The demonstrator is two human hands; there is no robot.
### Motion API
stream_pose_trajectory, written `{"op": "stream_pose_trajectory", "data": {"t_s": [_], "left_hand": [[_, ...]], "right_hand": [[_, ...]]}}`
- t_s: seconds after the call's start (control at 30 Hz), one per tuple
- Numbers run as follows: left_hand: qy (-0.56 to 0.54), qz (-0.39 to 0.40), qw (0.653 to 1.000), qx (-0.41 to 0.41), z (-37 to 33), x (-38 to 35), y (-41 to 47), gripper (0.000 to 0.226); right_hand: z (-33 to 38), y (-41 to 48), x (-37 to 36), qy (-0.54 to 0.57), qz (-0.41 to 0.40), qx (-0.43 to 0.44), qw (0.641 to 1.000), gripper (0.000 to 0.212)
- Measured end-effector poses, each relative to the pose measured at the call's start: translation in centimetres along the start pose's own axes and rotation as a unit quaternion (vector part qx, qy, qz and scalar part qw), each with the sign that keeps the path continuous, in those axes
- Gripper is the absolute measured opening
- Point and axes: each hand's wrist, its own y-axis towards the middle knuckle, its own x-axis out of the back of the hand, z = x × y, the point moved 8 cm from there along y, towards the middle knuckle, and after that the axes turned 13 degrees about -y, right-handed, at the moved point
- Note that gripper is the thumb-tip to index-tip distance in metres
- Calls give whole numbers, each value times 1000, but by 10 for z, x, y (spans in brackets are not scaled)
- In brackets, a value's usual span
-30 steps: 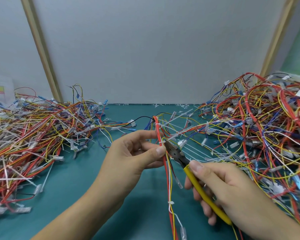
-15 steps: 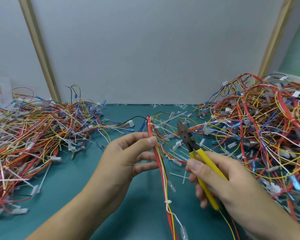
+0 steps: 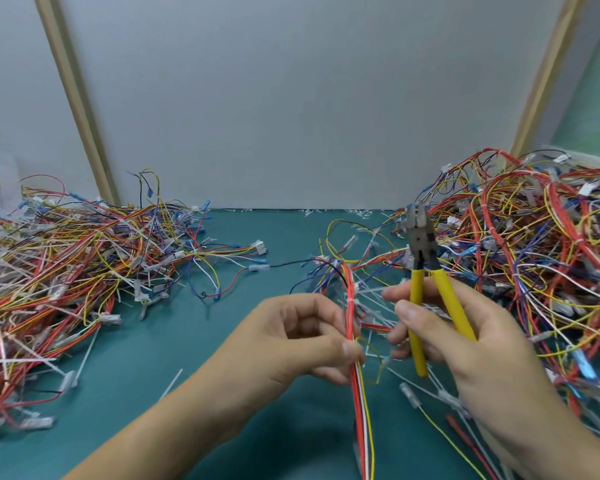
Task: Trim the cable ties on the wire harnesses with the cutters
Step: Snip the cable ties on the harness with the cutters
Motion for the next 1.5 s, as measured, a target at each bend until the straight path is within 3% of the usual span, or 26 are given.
{"op": "stream_pose_trajectory", "data": {"t_s": [0.17,0.4,0.53,0.63,0.8,0.97,1.27,1.5], "left_hand": [[10,70,997,33,5,-13,-2,15],[52,65,995,49,9,-9,-2,15],[29,-40,999,11,5,7,0,55],[-14,-97,995,5,5,17,1,68],[-35,-101,993,45,12,17,2,61],[-24,-89,994,56,14,19,3,75],[30,-107,993,27,15,18,5,54],[14,-44,998,37,8,14,2,53]], "right_hand": [[5,-1,-7,-18,38,24,999,22],[-1,-3,-17,-16,102,10,995,16],[-1,-4,-20,-23,116,14,993,20],[2,-6,-23,-33,131,25,991,18],[3,-8,-29,-55,142,24,988,18],[3,-9,-29,-65,150,29,986,23],[-8,-14,-44,-83,218,4,972,19],[-3,-9,-32,-85,173,17,981,18]]}}
